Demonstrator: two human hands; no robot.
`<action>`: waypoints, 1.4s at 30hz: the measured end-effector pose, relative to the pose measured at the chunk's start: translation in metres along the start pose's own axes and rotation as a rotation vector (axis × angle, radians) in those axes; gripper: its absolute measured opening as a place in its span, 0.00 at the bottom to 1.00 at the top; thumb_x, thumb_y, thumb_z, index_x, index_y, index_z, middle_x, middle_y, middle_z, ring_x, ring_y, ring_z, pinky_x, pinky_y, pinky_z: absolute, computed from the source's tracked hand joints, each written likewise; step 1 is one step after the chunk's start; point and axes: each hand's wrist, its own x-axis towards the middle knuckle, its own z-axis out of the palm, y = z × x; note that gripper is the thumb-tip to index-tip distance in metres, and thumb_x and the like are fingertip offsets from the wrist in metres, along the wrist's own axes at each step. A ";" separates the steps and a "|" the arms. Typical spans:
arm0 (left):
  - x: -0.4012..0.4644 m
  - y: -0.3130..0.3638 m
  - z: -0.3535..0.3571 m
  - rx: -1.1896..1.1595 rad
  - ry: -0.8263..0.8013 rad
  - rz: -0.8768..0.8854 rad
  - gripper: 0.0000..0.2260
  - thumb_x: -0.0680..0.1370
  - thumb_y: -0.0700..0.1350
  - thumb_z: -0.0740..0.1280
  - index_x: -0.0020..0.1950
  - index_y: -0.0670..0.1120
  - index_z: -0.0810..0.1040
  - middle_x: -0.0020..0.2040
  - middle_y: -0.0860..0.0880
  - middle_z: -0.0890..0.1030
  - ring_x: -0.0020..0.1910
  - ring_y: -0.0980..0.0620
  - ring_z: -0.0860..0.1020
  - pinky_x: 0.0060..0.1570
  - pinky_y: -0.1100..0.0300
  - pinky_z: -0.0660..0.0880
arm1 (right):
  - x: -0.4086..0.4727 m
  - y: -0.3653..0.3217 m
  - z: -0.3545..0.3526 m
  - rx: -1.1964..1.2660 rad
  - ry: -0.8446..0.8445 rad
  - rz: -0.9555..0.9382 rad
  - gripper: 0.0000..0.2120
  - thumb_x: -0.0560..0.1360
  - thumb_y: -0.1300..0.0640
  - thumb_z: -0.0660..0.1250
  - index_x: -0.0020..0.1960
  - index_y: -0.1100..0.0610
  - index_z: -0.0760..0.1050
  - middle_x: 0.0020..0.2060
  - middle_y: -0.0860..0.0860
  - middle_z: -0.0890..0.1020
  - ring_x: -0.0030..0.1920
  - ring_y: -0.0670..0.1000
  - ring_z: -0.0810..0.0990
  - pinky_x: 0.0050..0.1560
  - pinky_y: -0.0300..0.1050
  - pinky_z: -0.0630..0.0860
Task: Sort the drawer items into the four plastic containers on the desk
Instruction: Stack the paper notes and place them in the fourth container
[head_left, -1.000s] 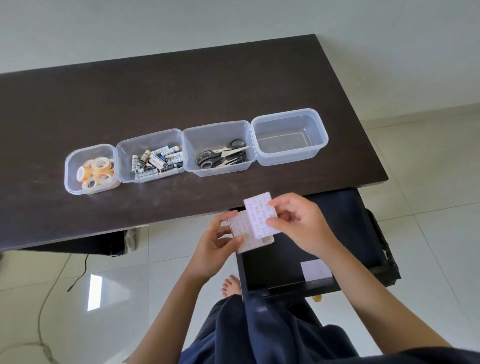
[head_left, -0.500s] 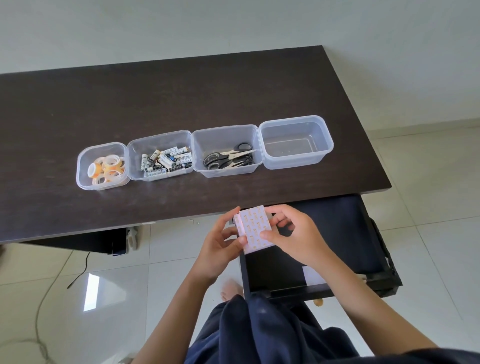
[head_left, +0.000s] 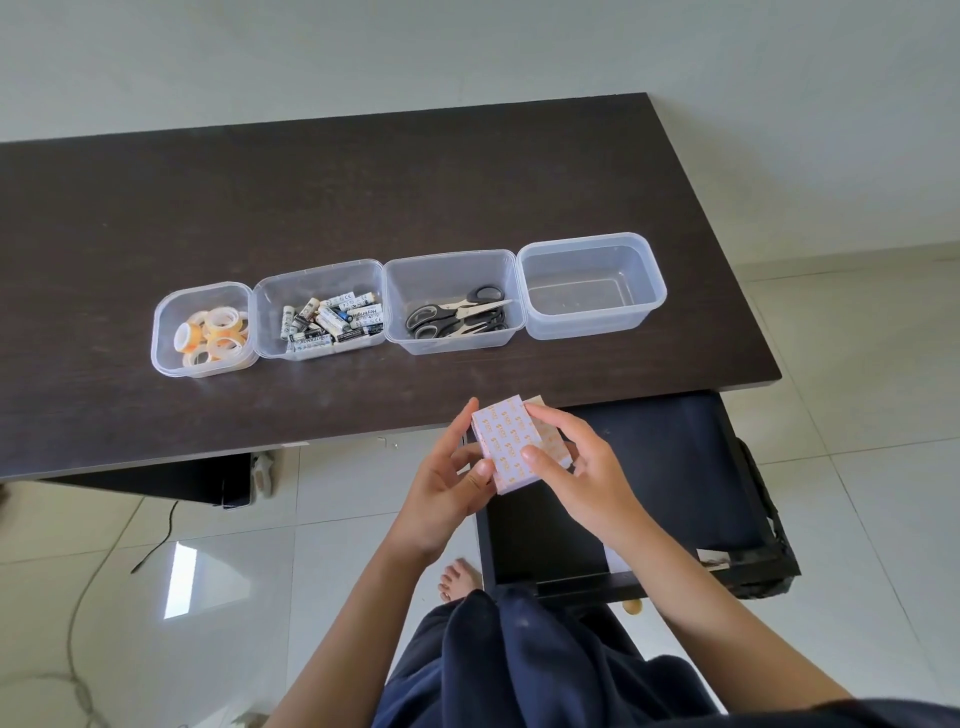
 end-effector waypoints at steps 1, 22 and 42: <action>0.000 0.000 0.000 0.022 -0.003 0.006 0.36 0.69 0.56 0.73 0.73 0.61 0.59 0.61 0.48 0.79 0.62 0.45 0.77 0.59 0.48 0.77 | 0.001 0.001 0.000 0.006 0.004 0.005 0.18 0.74 0.46 0.68 0.60 0.33 0.69 0.65 0.40 0.73 0.65 0.43 0.71 0.64 0.49 0.74; 0.008 0.012 0.010 0.079 0.041 0.034 0.39 0.68 0.59 0.73 0.74 0.60 0.57 0.61 0.46 0.78 0.62 0.50 0.77 0.51 0.59 0.78 | 0.004 0.001 0.002 0.112 -0.008 -0.108 0.28 0.68 0.42 0.72 0.65 0.33 0.66 0.69 0.46 0.67 0.70 0.46 0.67 0.60 0.41 0.77; 0.006 0.014 0.026 0.075 0.083 0.079 0.14 0.79 0.40 0.62 0.64 0.49 0.73 0.60 0.47 0.78 0.57 0.52 0.80 0.48 0.61 0.79 | 0.001 0.015 -0.002 0.227 -0.016 -0.083 0.28 0.68 0.45 0.75 0.65 0.38 0.69 0.67 0.48 0.68 0.69 0.49 0.69 0.58 0.45 0.78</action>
